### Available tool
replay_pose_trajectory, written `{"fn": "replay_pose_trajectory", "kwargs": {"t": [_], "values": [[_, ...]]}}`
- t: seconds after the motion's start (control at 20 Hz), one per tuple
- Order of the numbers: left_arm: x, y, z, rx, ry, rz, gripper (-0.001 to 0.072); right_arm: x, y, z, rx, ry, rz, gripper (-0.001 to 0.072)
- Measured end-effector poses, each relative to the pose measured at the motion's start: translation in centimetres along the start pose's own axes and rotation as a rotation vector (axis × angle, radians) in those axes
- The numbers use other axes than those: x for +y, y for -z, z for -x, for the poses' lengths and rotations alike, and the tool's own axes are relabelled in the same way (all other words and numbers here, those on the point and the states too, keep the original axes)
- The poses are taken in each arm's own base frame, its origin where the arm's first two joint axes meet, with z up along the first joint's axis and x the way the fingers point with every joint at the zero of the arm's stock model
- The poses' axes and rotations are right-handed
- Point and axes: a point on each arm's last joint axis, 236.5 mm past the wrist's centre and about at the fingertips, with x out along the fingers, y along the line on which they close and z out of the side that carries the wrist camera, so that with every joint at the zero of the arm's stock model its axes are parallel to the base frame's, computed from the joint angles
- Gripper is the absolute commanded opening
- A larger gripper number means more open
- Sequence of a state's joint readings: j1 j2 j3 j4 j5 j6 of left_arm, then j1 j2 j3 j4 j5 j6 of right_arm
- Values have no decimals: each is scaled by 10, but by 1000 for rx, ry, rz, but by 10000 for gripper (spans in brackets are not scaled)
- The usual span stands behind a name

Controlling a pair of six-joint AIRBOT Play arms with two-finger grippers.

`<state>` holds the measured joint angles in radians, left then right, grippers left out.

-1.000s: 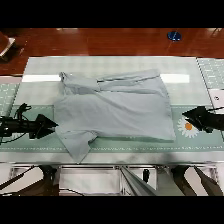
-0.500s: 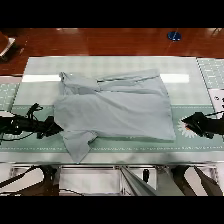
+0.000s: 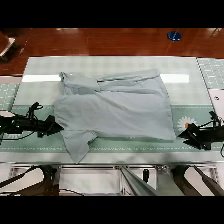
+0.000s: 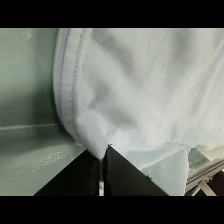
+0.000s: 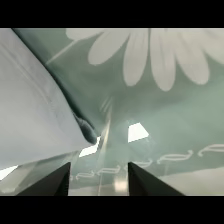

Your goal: Fold the shirts.

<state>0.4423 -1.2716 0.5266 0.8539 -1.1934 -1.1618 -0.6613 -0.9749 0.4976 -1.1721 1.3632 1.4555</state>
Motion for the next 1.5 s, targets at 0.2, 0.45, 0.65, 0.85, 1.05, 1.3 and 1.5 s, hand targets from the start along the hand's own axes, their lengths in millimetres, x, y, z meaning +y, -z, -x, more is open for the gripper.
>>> {"fn": "replay_pose_trajectory", "kwargs": {"t": [0.2,0.45,0.65,0.85,1.05,1.3,1.5], "values": [[1,-2,0,-9,-2,-1,18,6,8,-11,71,-45,-20,410],[1,-6,0,-24,-3,1,18,15,-5,-21,61,-103,-45,404],[0,-11,0,-48,1,7,18,27,-10,-34,68,-125,-33,403],[-2,-15,0,-63,10,13,18,47,-21,-45,49,-155,-13,67],[-17,-32,10,-117,47,-11,17,92,-43,-27,-8,-234,104,20],[-149,-98,111,-415,367,-208,17,216,-88,83,-233,-361,439,20],[-270,-103,263,-787,483,-519,16,314,-81,234,-560,-433,714,20]]}}
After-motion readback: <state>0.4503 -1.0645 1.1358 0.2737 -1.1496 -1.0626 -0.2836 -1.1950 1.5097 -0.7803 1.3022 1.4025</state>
